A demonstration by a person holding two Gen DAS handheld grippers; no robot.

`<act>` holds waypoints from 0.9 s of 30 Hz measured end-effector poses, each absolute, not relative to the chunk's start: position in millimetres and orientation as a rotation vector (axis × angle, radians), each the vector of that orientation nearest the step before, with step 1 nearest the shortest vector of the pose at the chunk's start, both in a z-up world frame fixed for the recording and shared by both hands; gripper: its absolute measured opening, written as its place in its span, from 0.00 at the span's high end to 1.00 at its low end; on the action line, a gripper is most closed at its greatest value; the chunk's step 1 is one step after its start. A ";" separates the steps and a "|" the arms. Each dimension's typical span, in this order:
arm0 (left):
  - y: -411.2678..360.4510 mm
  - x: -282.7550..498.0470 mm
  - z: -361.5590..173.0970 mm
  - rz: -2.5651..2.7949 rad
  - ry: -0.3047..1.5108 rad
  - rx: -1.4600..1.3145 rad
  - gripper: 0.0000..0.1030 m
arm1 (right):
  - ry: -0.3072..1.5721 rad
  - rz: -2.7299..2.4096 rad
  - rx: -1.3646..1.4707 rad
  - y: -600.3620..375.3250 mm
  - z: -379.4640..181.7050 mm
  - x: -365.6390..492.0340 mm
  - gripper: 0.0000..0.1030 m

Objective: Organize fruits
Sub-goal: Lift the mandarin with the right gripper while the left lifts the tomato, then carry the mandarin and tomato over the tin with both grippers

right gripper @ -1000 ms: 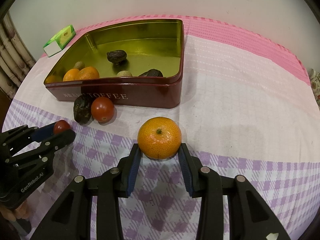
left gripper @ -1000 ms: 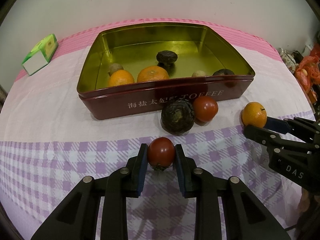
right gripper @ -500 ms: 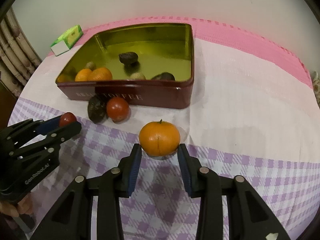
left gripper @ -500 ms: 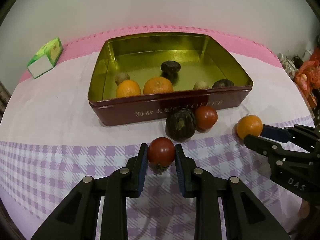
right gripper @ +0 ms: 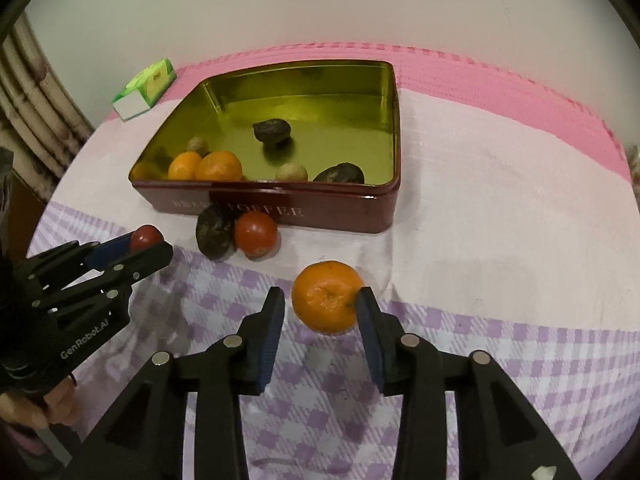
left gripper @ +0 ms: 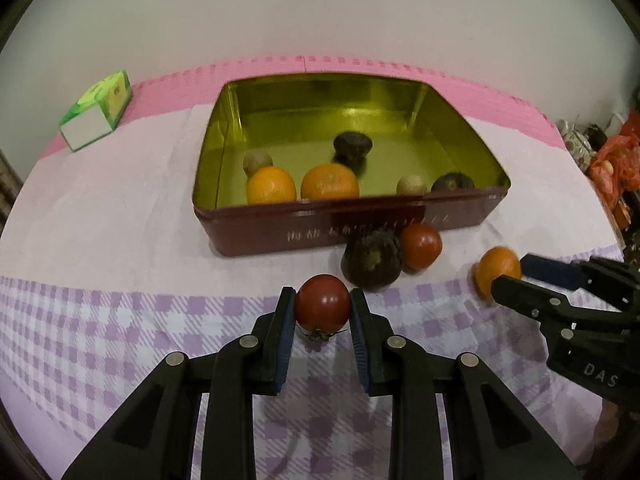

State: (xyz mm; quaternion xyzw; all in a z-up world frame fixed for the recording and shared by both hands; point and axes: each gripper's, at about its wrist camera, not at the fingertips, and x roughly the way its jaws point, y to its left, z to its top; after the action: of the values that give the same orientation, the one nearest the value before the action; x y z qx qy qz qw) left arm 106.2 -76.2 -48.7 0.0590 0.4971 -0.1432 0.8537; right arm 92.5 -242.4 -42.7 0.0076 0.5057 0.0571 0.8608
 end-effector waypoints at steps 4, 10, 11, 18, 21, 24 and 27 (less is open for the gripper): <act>-75.3 107.5 -53.0 -0.298 1.056 0.111 0.73 | 1.061 0.085 -0.056 -237.7 -49.7 99.1 0.55; -72.3 109.3 -56.9 -0.292 1.065 0.102 0.73 | 1.085 0.066 -0.060 -246.0 -60.1 110.5 0.58; -71.7 109.5 -57.8 -0.292 1.066 0.104 0.73 | 1.095 0.067 -0.046 -248.6 -63.0 111.8 0.60; -69.8 110.6 -60.2 -0.292 1.070 0.098 0.73 | 1.090 0.067 -0.028 -251.0 -65.8 110.6 0.66; -68.3 110.9 -59.1 -0.294 1.066 0.095 0.73 | 1.103 0.082 -0.013 -248.7 -65.0 108.8 0.66; -67.5 109.6 -54.6 -0.300 1.057 0.093 0.73 | 1.098 0.100 -0.012 -246.7 -59.2 101.8 0.66; -66.9 109.1 -43.0 -0.315 1.038 0.083 0.73 | 1.081 0.130 0.001 -241.9 -45.8 95.1 0.66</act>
State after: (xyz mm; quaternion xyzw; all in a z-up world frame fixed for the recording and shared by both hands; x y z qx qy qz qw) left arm 109.1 -66.9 -43.0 0.0395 0.4939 -0.1498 0.8556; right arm 95.1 -241.9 -45.8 0.0007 0.5140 0.0619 0.8555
